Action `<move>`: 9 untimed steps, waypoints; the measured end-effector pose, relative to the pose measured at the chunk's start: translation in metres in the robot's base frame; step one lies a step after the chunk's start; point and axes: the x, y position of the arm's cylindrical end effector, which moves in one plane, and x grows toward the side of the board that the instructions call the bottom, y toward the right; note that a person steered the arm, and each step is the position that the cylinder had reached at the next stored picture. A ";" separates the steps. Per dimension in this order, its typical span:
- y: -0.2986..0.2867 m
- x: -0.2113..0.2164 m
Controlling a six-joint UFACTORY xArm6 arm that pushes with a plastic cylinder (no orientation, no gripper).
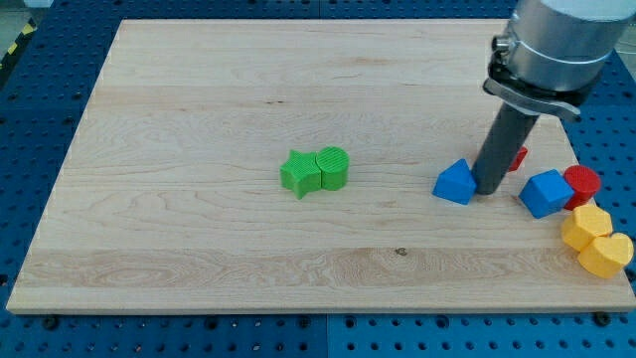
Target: Move the blue triangle to the right of the green circle
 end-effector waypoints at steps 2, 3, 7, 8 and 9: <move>-0.030 -0.006; -0.022 0.013; -0.047 0.030; -0.057 0.020; -0.055 0.020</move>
